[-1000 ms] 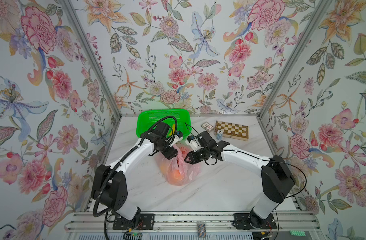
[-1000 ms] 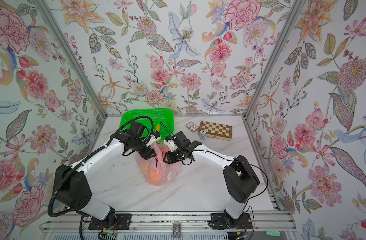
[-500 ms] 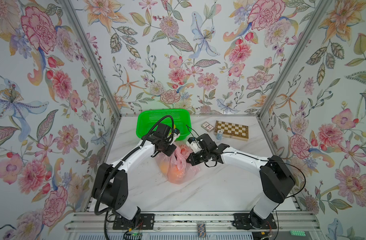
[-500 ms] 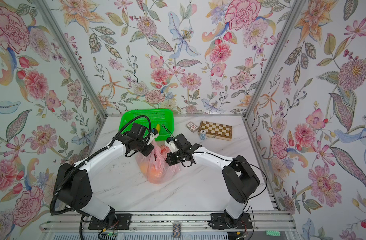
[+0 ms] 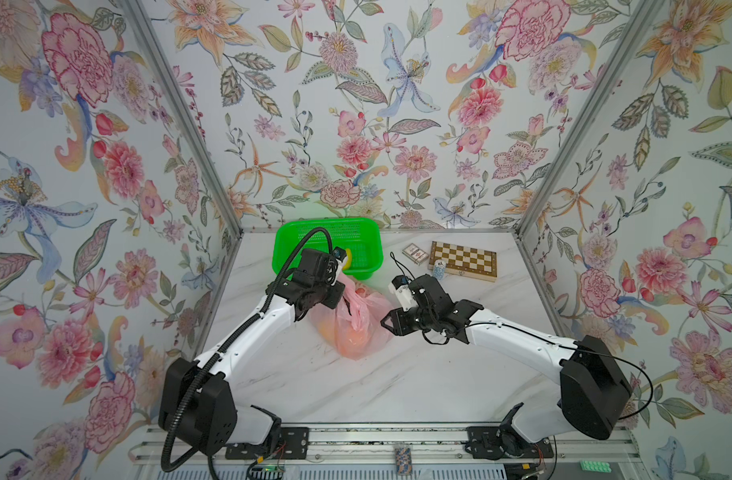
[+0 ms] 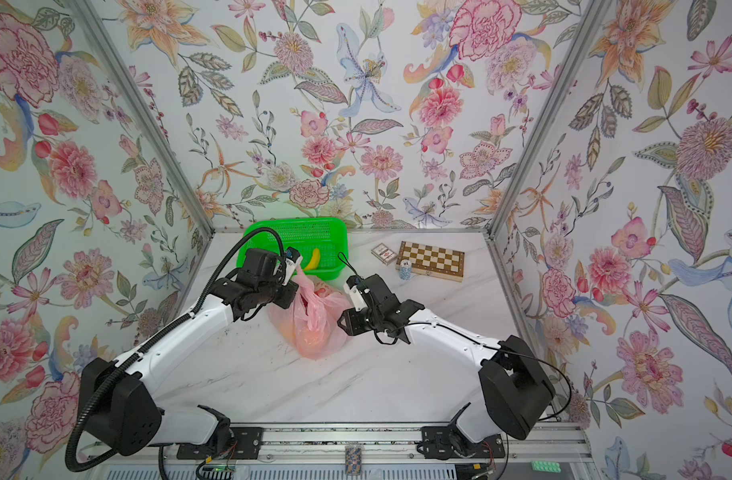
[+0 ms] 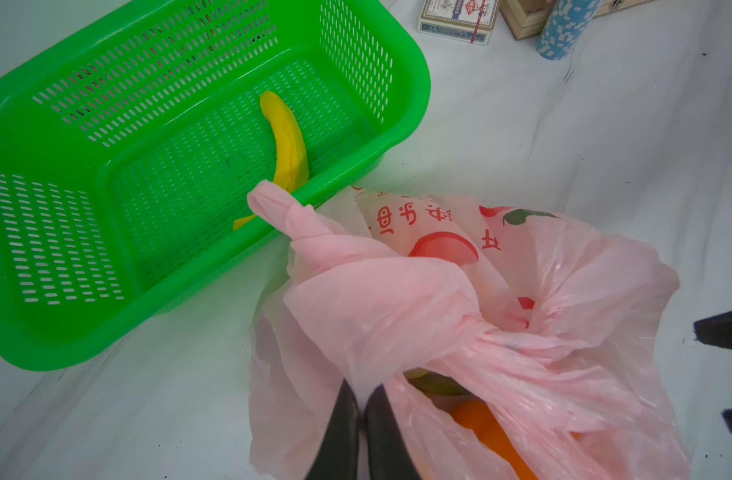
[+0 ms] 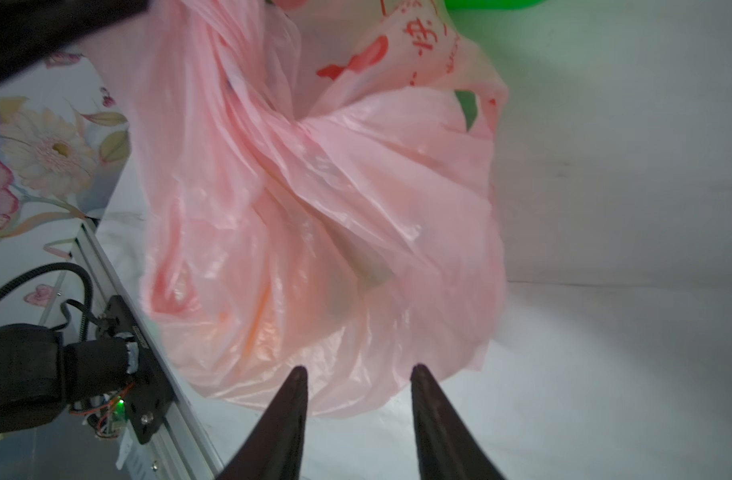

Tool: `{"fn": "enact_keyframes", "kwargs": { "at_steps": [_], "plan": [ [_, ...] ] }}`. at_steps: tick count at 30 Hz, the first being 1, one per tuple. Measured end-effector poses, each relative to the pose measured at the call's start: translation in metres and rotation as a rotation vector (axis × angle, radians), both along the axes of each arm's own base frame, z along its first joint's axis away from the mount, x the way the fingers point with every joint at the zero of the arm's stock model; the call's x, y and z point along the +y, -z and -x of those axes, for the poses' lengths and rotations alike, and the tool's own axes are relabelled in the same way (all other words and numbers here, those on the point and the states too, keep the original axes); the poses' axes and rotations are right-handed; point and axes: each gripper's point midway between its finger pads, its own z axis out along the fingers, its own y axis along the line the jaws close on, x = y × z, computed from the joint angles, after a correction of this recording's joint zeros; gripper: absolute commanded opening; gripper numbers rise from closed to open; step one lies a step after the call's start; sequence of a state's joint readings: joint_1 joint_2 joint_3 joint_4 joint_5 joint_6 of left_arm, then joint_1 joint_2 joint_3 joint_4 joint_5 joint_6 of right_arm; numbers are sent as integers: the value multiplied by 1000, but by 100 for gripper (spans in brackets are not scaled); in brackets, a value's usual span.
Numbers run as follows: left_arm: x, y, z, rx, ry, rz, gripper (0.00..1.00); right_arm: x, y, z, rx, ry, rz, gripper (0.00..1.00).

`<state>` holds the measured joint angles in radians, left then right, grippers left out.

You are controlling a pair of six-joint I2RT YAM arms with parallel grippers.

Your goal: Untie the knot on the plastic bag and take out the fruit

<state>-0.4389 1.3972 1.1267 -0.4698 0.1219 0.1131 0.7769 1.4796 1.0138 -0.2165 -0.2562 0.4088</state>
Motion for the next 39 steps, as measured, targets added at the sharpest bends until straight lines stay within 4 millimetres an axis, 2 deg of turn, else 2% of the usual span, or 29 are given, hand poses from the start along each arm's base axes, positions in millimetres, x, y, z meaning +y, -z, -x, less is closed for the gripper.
{"fn": "enact_keyframes", "kwargs": {
  "at_steps": [3, 6, 10, 12, 14, 21, 26, 33, 39],
  "plan": [
    [-4, 0, 0, 3, 1, 29, 7, 19, -31, -5, -76, -17, -70, 68],
    [-6, -1, 0, 3, 0, 47, 7, 36, -54, -13, -131, -34, -121, 69],
    [-7, -2, 0, 2, 3, 55, 8, 55, -67, -32, -172, -44, -133, 70],
    [-8, -2, 0, 3, 5, 58, 8, 63, -62, -41, -176, -46, -117, 68],
    [-9, -2, 1, 5, 9, 61, 8, 69, -52, -48, -165, -54, -85, 62],
    [-9, -2, 1, 9, 3, 69, 8, 73, -11, -48, -88, -85, 7, 26],
    [-4, -2, -1, -4, -29, 62, 8, 70, -6, -46, -78, -88, 21, 10],
    [22, 1, -1, -44, -155, 30, 11, 51, 12, -43, -55, -65, 56, 3],
    [67, 4, 6, -55, -301, 77, 24, 22, 8, -42, -67, -17, 51, 2]
  ]
}}
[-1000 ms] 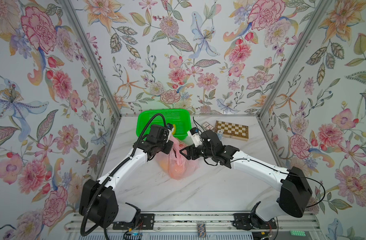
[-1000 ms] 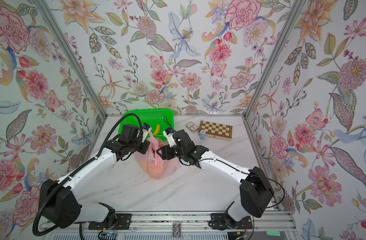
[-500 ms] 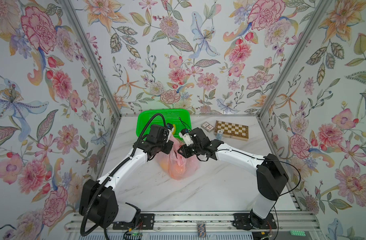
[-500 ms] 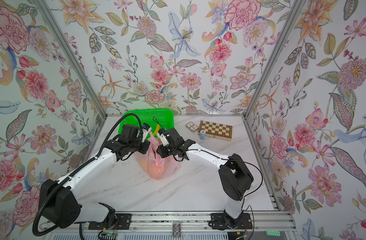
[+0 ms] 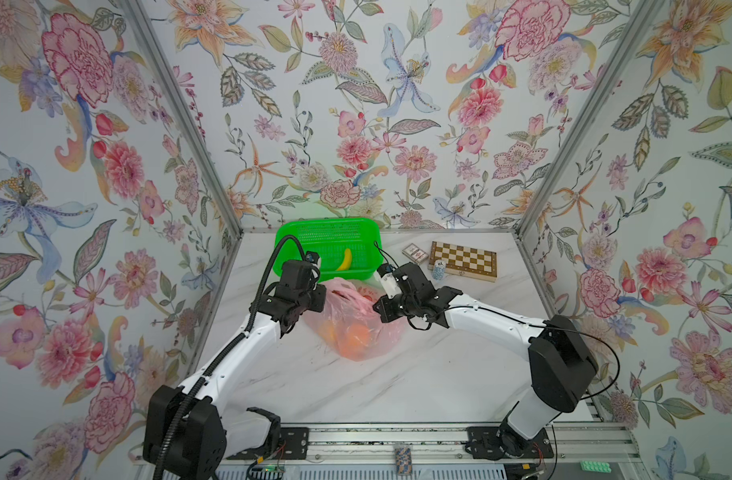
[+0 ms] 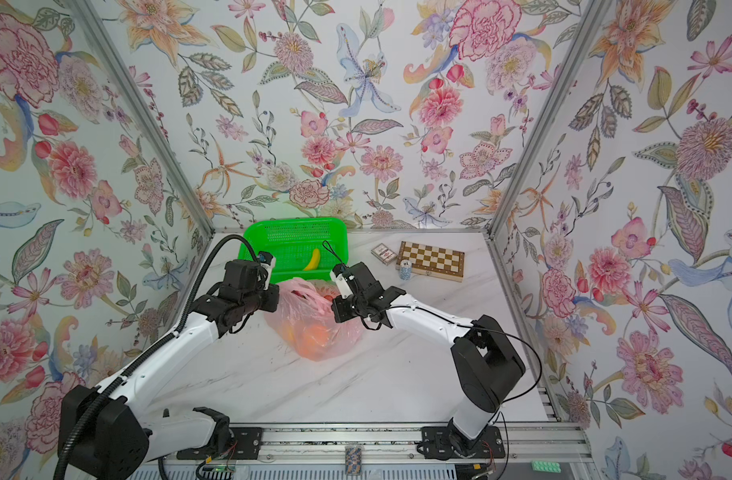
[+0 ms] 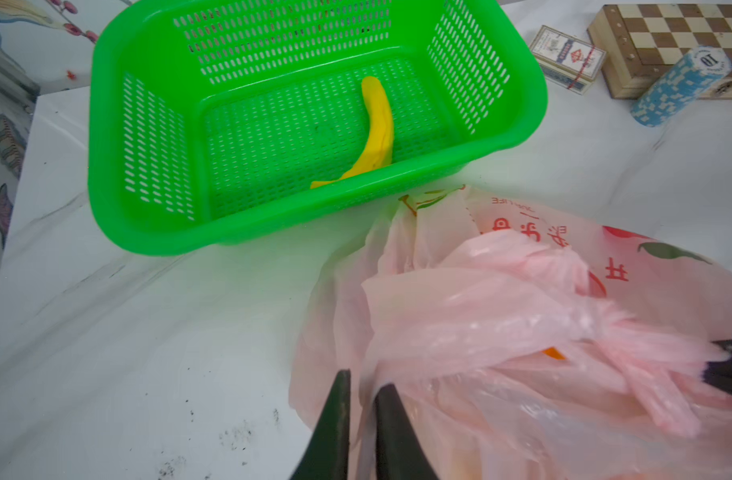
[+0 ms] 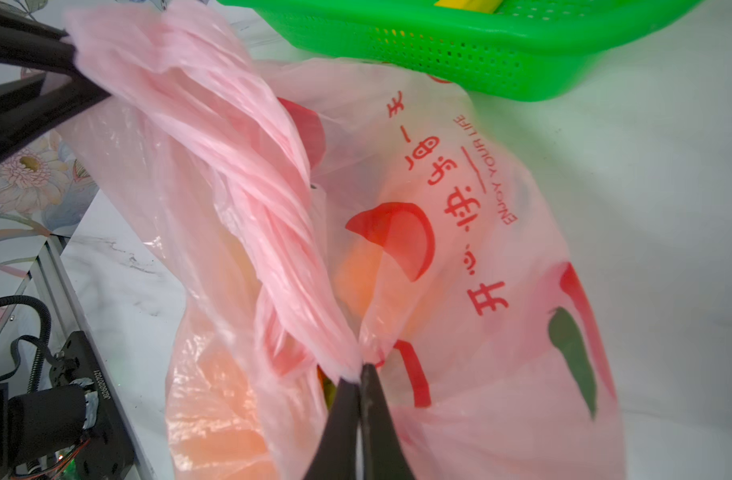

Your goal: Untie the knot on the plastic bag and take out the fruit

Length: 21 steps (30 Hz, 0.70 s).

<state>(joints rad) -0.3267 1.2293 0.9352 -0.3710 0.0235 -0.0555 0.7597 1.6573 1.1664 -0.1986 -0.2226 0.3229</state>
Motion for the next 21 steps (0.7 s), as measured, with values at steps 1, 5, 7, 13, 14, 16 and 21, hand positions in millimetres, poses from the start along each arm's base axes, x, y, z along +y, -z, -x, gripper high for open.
{"fn": "enact_keyframes", "kwargs": {
  "at_steps": [1, 5, 7, 13, 14, 16, 21],
  "plan": [
    [2, -1, 2, -5, -3, 8, 26, -2, -2, 0, -3, 6, -5, 2],
    [-9, -19, 10, -60, 93, 50, 42, -8, -10, 2, -22, 12, -28, 2],
    [-20, -33, 14, -106, 185, 63, 48, -6, -14, 3, -34, 8, -43, 2],
    [-49, -72, 22, -211, 459, -18, 63, -3, -26, 7, -69, -3, -76, 2],
    [-53, -77, 24, -217, 489, -26, 64, -3, -27, 7, -73, -3, -80, 1],
    [-67, -87, 29, -241, 613, -85, 66, -3, -31, 8, -81, -4, -88, 1],
    [-84, -72, 43, -200, 814, -209, 70, -4, -33, 8, -86, -4, -95, 2]
  ]
}}
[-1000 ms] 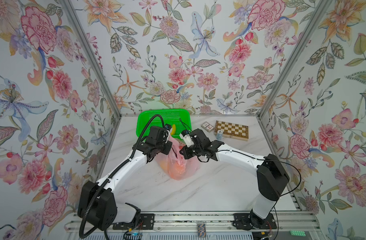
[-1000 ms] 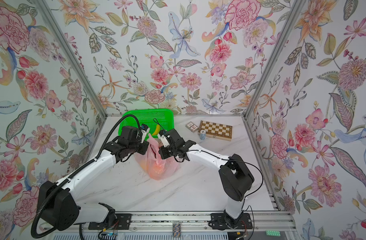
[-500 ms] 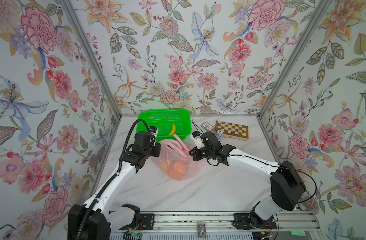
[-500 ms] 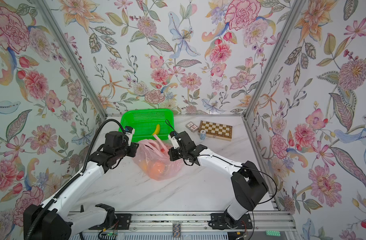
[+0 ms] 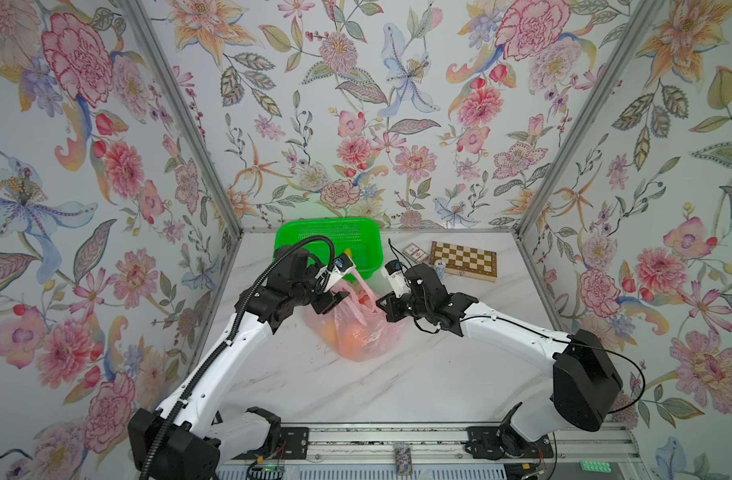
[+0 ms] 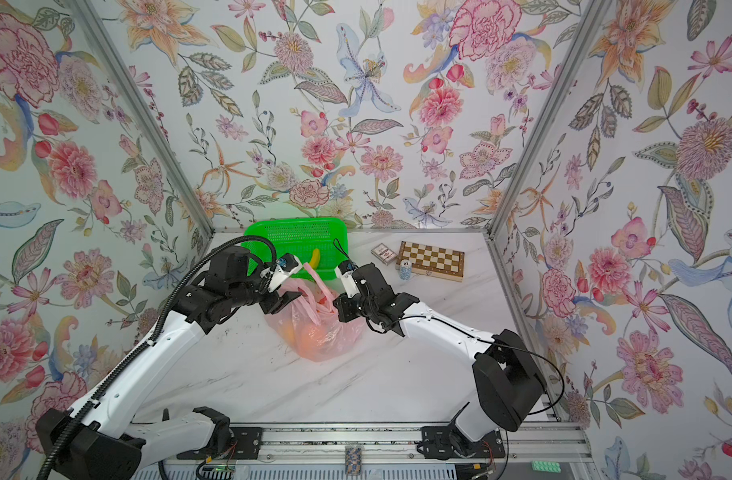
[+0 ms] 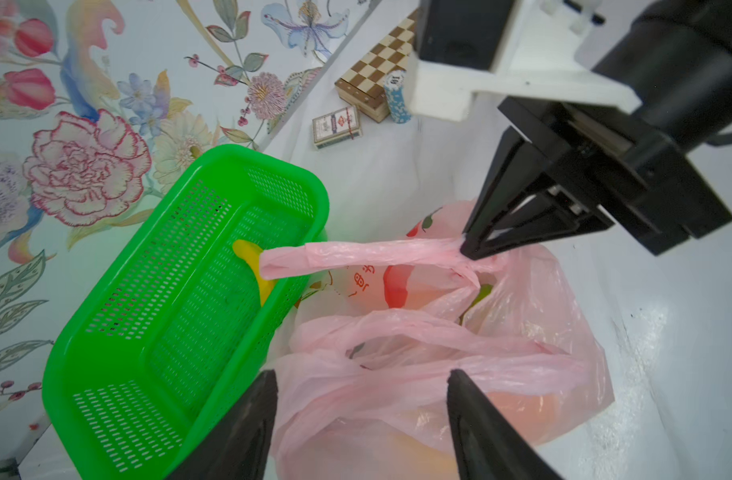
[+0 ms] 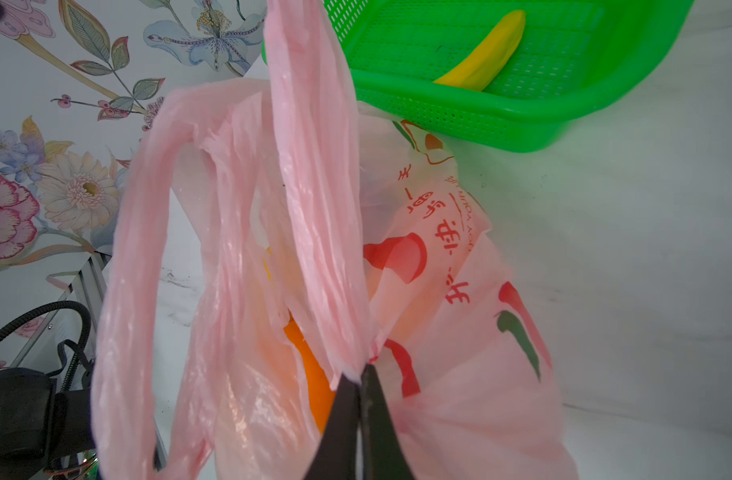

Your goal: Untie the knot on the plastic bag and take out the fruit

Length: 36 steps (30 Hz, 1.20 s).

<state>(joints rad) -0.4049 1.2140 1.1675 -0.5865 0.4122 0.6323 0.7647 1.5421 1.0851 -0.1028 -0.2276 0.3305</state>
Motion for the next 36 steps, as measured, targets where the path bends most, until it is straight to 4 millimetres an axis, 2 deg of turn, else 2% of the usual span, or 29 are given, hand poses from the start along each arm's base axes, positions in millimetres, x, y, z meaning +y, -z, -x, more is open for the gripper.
{"fn": "enact_keyframes", "kwargs": {
  "at_steps": [3, 4, 7, 15, 18, 20, 25, 28, 32, 36],
  "plan": [
    [1, 19, 6, 29, 57, -84, 80, 0, 0, 0, 1, 1, -2, 1],
    [4, 25, 7, 32, 67, -115, 86, 1, 0, 0, 0, 0, -3, 1],
    [7, 31, 5, 7, 78, -166, 98, 2, 0, 1, 0, -2, -3, 1],
    [4, 48, -13, -79, 60, -209, 97, 5, 0, 5, 3, -12, -5, 1],
    [0, 47, -33, -113, -7, -175, 86, 7, 0, 7, 4, -16, -5, 1],
    [-1, 44, -47, -121, -74, -136, 74, 8, 0, 8, 7, -16, -7, 1],
    [1, 41, -78, -76, -282, -37, 25, 12, -3, 12, 5, -20, -27, 1],
    [6, 34, -96, -53, -411, 20, 3, 9, -5, 19, 2, -18, -38, 0],
    [10, 14, -107, -24, -559, 153, 0, 5, -18, 34, -49, -40, -66, 1],
    [4, -6, -112, 8, -619, 300, 7, 18, -35, 64, -153, -144, -88, 3]
  ]
}}
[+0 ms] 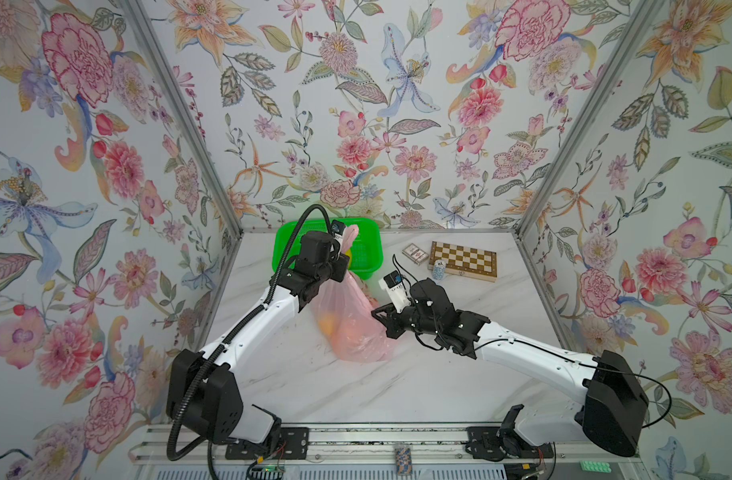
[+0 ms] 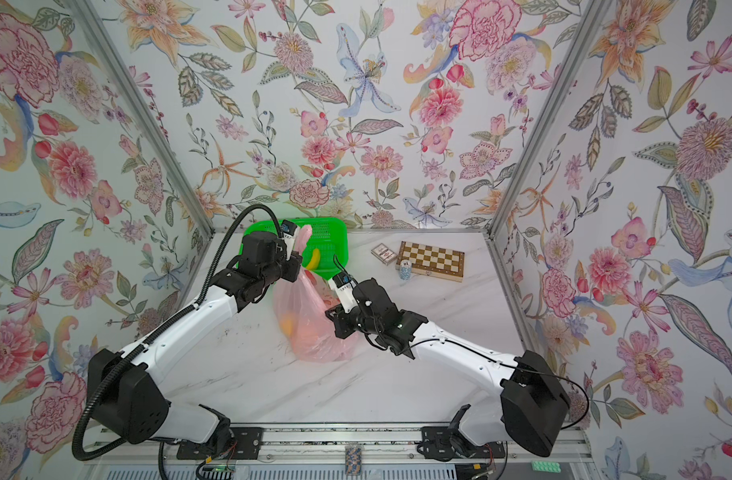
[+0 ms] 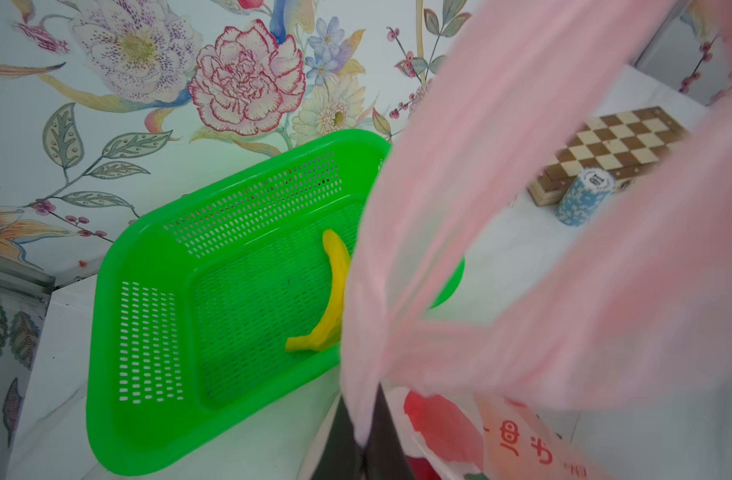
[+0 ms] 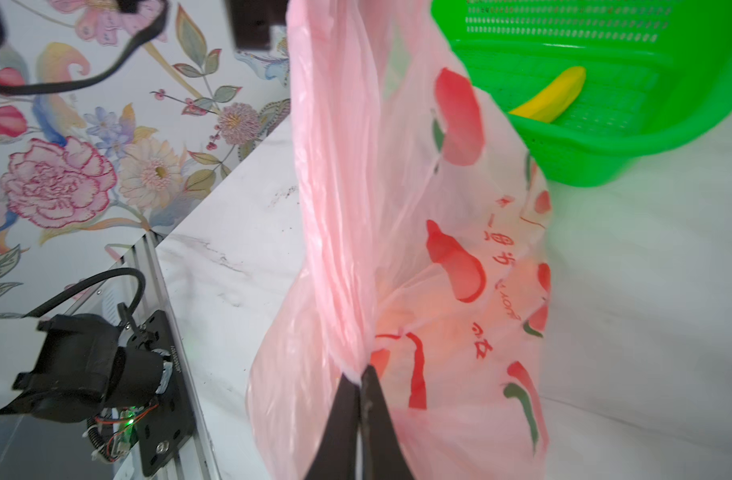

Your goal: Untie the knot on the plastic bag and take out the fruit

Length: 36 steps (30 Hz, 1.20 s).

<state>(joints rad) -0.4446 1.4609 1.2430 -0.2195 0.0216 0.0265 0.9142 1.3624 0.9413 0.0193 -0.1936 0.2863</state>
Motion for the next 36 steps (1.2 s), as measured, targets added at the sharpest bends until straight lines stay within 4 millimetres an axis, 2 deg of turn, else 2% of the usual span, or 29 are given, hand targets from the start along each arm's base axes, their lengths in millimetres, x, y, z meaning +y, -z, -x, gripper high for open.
{"fn": "enact_keyframes", "kwargs": {
  "at_steps": [4, 9, 12, 14, 15, 18, 20, 24, 26, 31, 36],
  "plan": [
    [-17, -11, 1, 24, 27, 146, 10, 22, 3, 30, -77, -124, 25, 14],
    [-30, -4, 1, 82, 46, 240, 13, 40, 37, 44, -57, -206, 131, 29],
    [-29, 1, 3, 97, 32, 257, 26, 39, 46, 45, -43, -216, 167, 41],
    [-27, 6, 7, 112, 19, 267, 38, 37, 40, 44, -53, -211, 157, 50],
    [-25, 8, 9, 116, 18, 265, 41, 35, 36, 43, -54, -205, 148, 53],
    [-21, 7, 17, 124, 9, 269, 45, 27, 10, 35, -70, -164, 86, 60],
    [-17, 2, 25, 123, 4, 276, 45, 19, -15, 28, -88, -124, 24, 63],
    [-6, -10, 41, 116, -21, 296, 46, 0, -59, 9, -91, -17, -115, 62],
    [-1, -12, 50, 126, -38, 311, 48, -13, -70, -7, -44, 56, -172, 61],
    [8, 0, 68, 188, -70, 312, 54, -33, -63, -48, 113, 211, -234, 60],
    [21, 38, 82, 289, -116, 237, 65, -22, -35, -63, 267, 266, -218, 61]
  ]
}}
